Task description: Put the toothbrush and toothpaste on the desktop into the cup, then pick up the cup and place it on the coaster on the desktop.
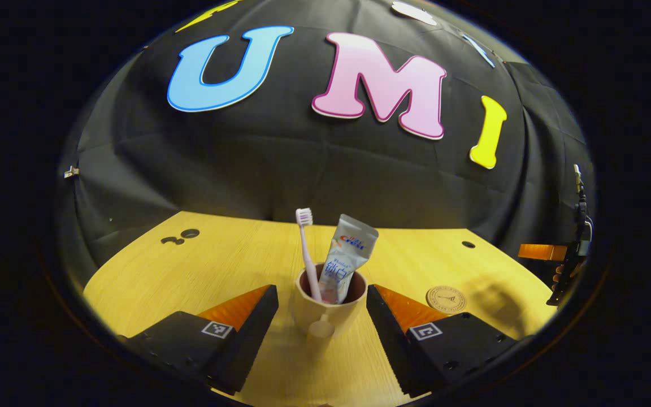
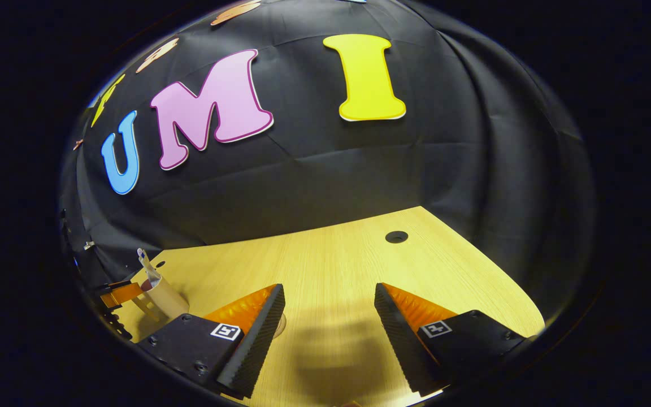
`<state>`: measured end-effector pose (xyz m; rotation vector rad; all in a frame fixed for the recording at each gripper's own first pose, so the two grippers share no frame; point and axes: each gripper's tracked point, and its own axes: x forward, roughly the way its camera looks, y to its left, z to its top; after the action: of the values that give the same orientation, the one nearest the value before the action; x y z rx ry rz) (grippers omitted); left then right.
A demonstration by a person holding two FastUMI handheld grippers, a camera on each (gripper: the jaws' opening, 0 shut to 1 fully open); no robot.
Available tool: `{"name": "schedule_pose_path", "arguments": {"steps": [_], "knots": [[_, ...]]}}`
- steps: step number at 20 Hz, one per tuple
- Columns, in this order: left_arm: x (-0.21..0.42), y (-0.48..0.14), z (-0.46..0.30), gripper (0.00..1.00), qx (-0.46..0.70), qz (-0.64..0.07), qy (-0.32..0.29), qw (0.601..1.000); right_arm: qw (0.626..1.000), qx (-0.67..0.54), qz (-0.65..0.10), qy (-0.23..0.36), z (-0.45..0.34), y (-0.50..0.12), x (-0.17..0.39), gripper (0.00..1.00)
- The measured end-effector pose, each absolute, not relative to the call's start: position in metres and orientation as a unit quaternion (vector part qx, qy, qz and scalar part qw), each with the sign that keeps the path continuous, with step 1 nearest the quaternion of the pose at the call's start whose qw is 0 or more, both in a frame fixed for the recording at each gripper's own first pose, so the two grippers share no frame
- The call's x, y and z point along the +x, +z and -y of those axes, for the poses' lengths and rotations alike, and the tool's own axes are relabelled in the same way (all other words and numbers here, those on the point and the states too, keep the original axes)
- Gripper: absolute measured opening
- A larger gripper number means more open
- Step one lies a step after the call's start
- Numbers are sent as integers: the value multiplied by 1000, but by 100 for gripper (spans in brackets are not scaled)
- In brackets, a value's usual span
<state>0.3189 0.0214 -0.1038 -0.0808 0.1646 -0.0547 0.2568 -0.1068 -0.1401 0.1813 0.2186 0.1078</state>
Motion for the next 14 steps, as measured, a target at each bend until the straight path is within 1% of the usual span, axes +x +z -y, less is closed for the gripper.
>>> {"name": "schedule_pose_path", "arguments": {"steps": [3,5,10,14], "knots": [[317,-109,-27,97,-46,-143,-25,988,990,77,-109,48,115,-140,248,98],[317,-113,-25,98,-44,-181,-38,982,990,76,-112,49,116,-139,241,98],[319,-126,-18,98,-43,-281,-68,956,989,71,-116,49,118,-136,219,98],[323,-138,-19,98,-25,-351,-72,933,988,59,-135,45,122,-149,205,98]]}}
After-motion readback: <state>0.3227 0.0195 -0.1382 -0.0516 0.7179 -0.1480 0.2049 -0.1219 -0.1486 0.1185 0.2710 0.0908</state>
